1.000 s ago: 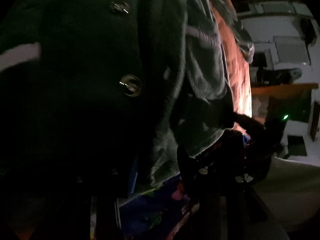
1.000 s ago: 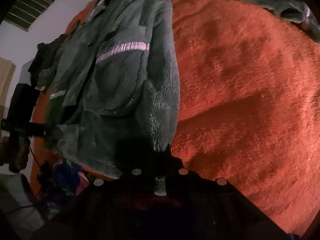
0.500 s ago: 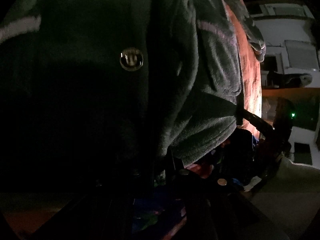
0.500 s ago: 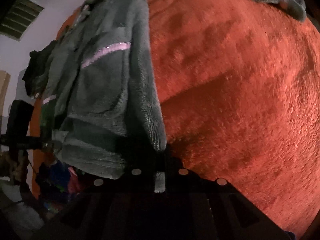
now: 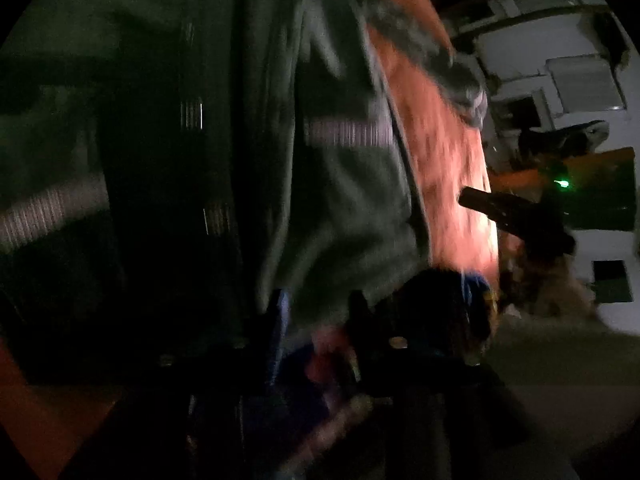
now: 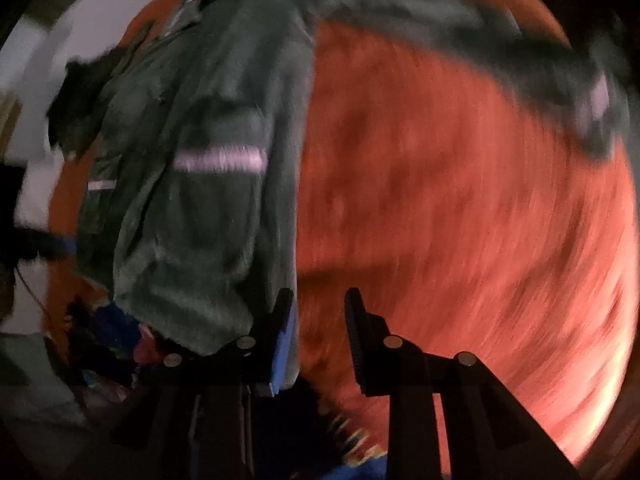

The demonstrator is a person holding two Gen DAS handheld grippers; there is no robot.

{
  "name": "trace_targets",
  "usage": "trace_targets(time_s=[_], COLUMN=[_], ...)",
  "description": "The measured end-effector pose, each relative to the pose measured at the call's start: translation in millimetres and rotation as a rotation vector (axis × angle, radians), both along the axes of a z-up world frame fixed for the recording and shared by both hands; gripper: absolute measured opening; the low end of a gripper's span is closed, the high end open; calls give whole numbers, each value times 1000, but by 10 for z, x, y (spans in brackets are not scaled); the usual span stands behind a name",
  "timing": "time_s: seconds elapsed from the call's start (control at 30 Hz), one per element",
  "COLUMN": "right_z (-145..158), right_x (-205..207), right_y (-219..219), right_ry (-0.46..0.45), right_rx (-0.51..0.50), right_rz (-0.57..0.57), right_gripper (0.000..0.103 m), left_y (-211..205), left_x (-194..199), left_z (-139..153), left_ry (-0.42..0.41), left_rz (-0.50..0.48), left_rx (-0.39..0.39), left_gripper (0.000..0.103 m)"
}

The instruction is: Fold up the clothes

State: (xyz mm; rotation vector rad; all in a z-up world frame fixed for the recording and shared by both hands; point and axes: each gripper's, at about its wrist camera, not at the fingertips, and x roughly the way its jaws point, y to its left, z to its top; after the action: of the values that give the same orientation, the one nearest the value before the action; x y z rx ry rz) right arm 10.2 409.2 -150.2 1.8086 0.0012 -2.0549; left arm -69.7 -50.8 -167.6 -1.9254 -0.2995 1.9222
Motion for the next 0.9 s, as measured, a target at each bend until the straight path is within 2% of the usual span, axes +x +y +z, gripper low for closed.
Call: trace_targets(time_s=[0.07, 0.17, 0.23, 0.3, 0.4, 0.53, 0.63, 0.7, 0.77, 0.8, 0.83, 0.87, 0.9], right_z=[176, 256, 177, 16, -248, -421, -422, -421, -484, -540, -578, -617, -649], right_x=[-315, -766, -1043, -1322, -1688, -1974, -2082, -2068, -2003, -1971, -1953, -1935, -1920], right_y=[-207, -489, -596, -600, -502, -258, -106, -4, 90, 124, 146, 168, 190], right_ry=[22, 31, 25, 32, 28, -1, 42, 80, 79, 62, 47, 32, 20], right_rx=[17, 17, 35, 67, 67, -79, -159, -201, -257, -277, -277, -278, -276], right_rz=[73, 157, 176, 151, 36, -155, -263, -341, -418, -445, -455, -466, -473], right_gripper=[24, 26, 36, 38, 38, 38, 38, 38, 38, 38, 38, 38, 38], left_y=[89, 200, 223, 258, 307, 479, 742, 912, 1092, 1151, 1207, 1166, 1112], left_x=[-419, -931, -1271, -1574, -2020, -2592, -2966, -3203, -3375, -3439, -3500, -3534, -3563], left_z=[16, -34, -88, -108, -88, -126, -209, -335, -490, -563, -636, -649, -654], left_ry=[89, 167, 208, 266, 350, 387, 463, 476, 487, 487, 486, 480, 474], left_rz=[-33, -76, -75, -65, -40, -25, -16, -13, -17, -26, -36, -24, -9], left_rx=[-70, -102, -142, -165, -159, -113, -196, -208, -284, -349, -418, -421, -416], left_gripper=[44, 47, 48, 48, 48, 48, 48, 48, 48, 47, 39, 11, 8])
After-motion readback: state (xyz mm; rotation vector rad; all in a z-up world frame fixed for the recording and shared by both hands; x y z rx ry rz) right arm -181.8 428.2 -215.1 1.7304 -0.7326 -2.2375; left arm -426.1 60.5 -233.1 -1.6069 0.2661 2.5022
